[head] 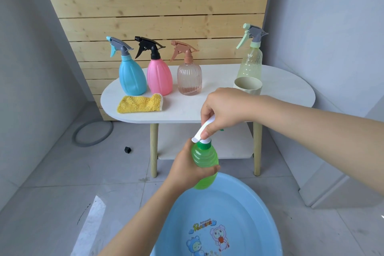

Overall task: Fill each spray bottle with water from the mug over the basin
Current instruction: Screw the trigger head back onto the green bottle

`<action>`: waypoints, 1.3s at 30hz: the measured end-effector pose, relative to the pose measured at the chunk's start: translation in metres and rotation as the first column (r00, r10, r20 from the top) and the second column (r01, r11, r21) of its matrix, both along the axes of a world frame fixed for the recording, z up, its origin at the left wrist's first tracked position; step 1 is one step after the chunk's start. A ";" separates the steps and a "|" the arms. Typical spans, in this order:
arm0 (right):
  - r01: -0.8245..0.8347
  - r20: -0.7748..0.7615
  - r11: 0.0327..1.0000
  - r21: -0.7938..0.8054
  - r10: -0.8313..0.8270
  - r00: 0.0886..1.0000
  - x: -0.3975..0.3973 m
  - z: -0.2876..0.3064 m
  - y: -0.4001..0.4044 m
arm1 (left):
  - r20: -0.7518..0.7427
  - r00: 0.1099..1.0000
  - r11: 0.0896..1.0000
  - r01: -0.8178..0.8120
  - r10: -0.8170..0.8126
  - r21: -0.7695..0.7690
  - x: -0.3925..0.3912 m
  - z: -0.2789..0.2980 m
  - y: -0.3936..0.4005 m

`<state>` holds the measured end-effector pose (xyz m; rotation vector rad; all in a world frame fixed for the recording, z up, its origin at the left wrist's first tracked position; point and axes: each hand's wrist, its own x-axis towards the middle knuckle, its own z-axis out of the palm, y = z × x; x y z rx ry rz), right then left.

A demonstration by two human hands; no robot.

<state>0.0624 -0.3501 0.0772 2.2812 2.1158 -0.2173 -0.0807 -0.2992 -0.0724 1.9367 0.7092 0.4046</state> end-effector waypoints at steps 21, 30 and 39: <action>0.252 0.020 0.940 0.231 -0.263 0.965 -0.018 -0.023 0.008 | -0.013 0.974 0.974 -0.226 0.227 0.027 0.008 0.006 -0.006; 0.398 -0.076 0.909 0.126 -0.391 0.917 -0.020 -0.014 0.012 | 0.017 0.962 0.960 -0.272 0.272 0.064 0.015 0.005 -0.008; 0.419 -0.711 0.908 -0.027 -0.312 0.630 0.004 0.006 -0.030 | 0.039 0.965 0.965 -0.260 0.258 0.035 0.005 0.037 0.005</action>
